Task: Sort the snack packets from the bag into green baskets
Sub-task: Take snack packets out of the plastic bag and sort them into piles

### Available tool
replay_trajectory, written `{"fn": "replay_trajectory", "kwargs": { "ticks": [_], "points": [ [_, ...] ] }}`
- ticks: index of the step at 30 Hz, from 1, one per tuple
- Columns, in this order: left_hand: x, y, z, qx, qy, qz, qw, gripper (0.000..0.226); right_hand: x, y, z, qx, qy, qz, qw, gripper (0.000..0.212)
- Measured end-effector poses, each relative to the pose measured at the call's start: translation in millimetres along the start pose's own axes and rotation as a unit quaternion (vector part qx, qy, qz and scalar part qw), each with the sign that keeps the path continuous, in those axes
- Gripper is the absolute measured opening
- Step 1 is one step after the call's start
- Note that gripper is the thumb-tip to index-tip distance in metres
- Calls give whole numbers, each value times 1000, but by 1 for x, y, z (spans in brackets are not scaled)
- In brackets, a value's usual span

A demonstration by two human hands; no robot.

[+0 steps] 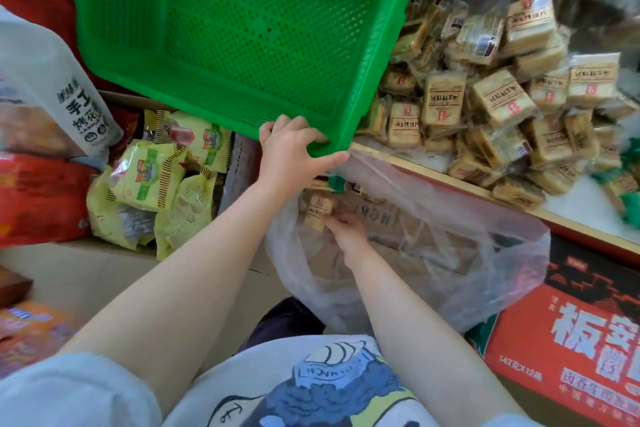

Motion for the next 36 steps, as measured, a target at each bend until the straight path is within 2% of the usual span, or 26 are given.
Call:
{"fn": "replay_trajectory", "kwargs": {
  "ticks": [3,7,9,13,15,18,19,21,23,25,27,29,32,34,36],
  "points": [
    [-1,3,-8,-15,-3,-12,1000,62,25,14,1,-16,-29,23,999,21],
    [-10,21,-21,-31,-9,-35,999,68,59,43,23,-34,-29,21,999,18],
    [-18,30,-29,-48,-14,-40,998,62,74,58,38,-83,-28,13,996,16],
    [-21,28,-37,-104,-16,-9,994,58,99,80,95,-195,44,7,980,13],
    [-11,34,-41,-98,-27,-57,993,56,107,87,132,-217,99,2,971,14],
    [18,52,-40,-52,-21,-168,984,38,104,85,182,-234,153,9,960,21],
    [28,50,-37,-38,-19,-166,985,34,101,82,195,-234,165,11,958,28],
    [43,34,-25,12,16,-86,996,32,93,79,209,-242,172,-4,955,45],
    [59,5,-4,55,96,25,993,29,88,80,205,-247,164,-29,955,49],
    [74,-22,12,68,166,111,978,26,89,78,186,-222,149,-25,963,32],
    [84,-41,17,75,195,160,965,29,93,70,151,-167,120,11,979,14],
    [93,-56,17,96,213,195,953,31,97,58,107,-106,60,52,991,11],
    [101,-72,23,132,230,199,943,43,83,44,53,-75,-13,77,994,8],
    [103,-68,31,73,197,148,966,49,60,33,37,-90,-25,72,993,14],
    [102,-55,35,-31,150,82,985,47,34,16,32,-95,-26,72,993,24]
  ]
}}
Point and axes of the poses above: each hand's wrist, its own x-axis away from the middle knuckle, its own y-axis out of the back of the hand, z = x × y, the point moved 9 cm from there along -x, towards the middle knuckle, and after that the axes turned 10 degrees about -x, right-handed, at the moved point
